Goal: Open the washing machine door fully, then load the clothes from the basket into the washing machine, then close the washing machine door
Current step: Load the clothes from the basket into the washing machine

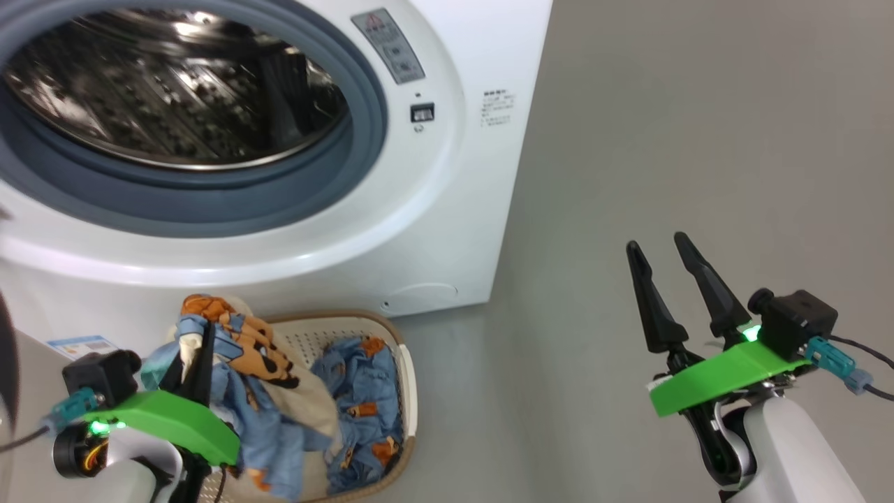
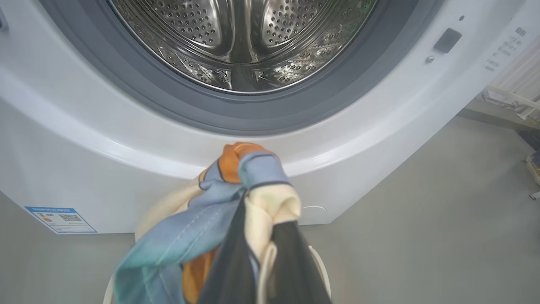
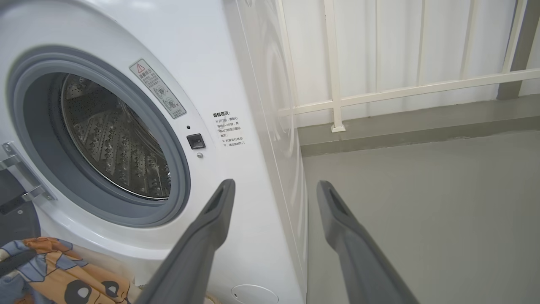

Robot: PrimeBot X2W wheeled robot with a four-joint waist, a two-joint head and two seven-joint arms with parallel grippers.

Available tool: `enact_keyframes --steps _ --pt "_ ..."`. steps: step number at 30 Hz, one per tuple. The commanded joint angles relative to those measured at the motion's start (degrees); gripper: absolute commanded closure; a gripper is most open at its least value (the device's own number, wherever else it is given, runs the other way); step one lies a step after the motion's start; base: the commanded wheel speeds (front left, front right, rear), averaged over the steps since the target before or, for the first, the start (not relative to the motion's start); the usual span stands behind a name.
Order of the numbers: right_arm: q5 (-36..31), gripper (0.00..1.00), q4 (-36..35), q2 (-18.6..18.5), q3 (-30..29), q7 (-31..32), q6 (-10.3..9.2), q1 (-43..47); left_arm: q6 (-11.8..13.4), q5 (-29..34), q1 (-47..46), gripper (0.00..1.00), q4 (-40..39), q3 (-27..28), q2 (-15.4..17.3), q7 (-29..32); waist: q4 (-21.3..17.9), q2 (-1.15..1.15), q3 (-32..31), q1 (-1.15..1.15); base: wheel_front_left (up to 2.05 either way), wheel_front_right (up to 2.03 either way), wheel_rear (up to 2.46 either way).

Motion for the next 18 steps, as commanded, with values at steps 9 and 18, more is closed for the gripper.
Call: enact_keyframes --steps 9,18 --pt "1.03 0.0 -1.29 -1.23 0.18 -0.28 0.09 3.73 4.38 6.93 7.38 1.0 -14.35 6.58 0.84 -0.78 3.88 0.0 -6.8 0.0 0.0 0.0 0.0" --pt "1.01 0.0 -1.92 -2.52 -0.44 -0.28 0.09 5.76 7.27 12.8 13.06 1.0 -23.41 8.17 -0.25 -0.78 5.2 0.0 -8.96 0.0 0.0 0.0 0.0"
